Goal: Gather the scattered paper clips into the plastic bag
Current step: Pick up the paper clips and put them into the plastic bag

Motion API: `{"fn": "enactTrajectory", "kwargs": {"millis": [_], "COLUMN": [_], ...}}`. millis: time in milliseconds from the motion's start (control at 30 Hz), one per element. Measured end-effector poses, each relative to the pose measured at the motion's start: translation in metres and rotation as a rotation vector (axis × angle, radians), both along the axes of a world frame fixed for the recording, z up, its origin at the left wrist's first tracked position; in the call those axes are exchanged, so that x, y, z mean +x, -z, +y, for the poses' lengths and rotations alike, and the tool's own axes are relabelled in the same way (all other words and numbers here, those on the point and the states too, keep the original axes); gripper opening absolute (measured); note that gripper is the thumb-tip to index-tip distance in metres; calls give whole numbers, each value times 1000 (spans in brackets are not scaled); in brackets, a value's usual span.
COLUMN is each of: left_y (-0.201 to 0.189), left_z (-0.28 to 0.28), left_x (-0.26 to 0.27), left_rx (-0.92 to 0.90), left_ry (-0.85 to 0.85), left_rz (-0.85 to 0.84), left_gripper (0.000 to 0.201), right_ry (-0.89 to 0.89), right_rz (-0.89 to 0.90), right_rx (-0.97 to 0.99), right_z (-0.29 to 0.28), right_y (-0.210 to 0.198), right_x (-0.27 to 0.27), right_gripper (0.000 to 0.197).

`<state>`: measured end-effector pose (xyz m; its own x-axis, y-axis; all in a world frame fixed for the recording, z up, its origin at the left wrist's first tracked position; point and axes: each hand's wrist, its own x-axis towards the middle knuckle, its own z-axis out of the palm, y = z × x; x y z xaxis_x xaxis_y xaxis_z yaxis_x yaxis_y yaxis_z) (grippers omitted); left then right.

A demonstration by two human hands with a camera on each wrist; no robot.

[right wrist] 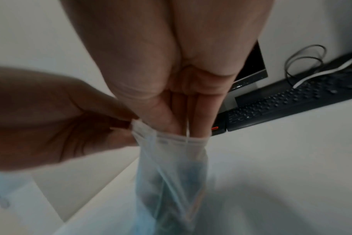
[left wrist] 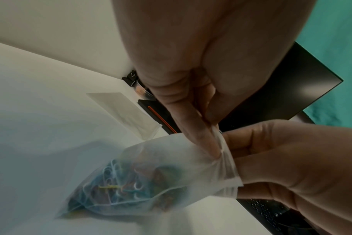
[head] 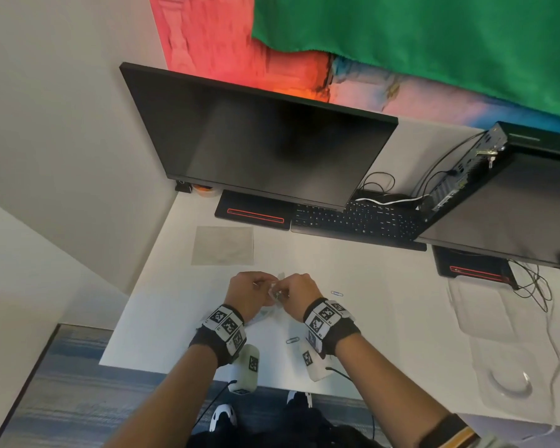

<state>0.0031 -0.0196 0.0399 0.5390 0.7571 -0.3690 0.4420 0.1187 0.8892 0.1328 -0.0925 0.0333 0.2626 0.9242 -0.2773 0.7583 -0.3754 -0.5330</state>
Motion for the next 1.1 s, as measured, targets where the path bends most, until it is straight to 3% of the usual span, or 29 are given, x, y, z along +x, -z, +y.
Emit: {"fn": "enactTrajectory", "kwargs": {"millis": [100,200,233,300,400,467,567,667,833,933,1000,1100], "left_y": [2,3,2,2,4,4,2,4,5,5,7,8], "left_z": [1,4,5,7,9,9,10,11,9,9,8,7], "left_x": [0,-4,-6,-12,-19,-22,-24,-26,-22,-19,-18,-17], "left_rx": [-17,-20,-27,-33,-41,-48,-42,-36,-39,-56,-51,-46], "left_ry": [-11,-17,-23,-37,-49,-48,-45,-38,-13,-17,-8,10], "left_rz": [-9,-5,-4,-2,1,1,-7,-2,5,2,15,24], "left_gripper": [28,33,33,34,36,33,30,31,31,33,34,32], "right_ry": [94,388,458,464,177,83,44,-21,-229,-257,-329,-281], "right_rz": [225,584,562,270,-38,-48,-127,-93,-281,-378,-425,-385], "right_rx": [54,179,203,145,-192,-313,-260,-292,-328,-252,-228,-158], "right_z": [-4,-15,-20,-33,-56,-75,-102,-112,-116,-115,-113,-110], "right_y": [-3,-8,-4,14,51,75,86,85,100,96,98,102], "right_x": [4,21,31,59,88,89,64,37,3,-5,-4,2], "right_gripper": [28,26,26,26,44,51,53,63,67,55,57,62]}}
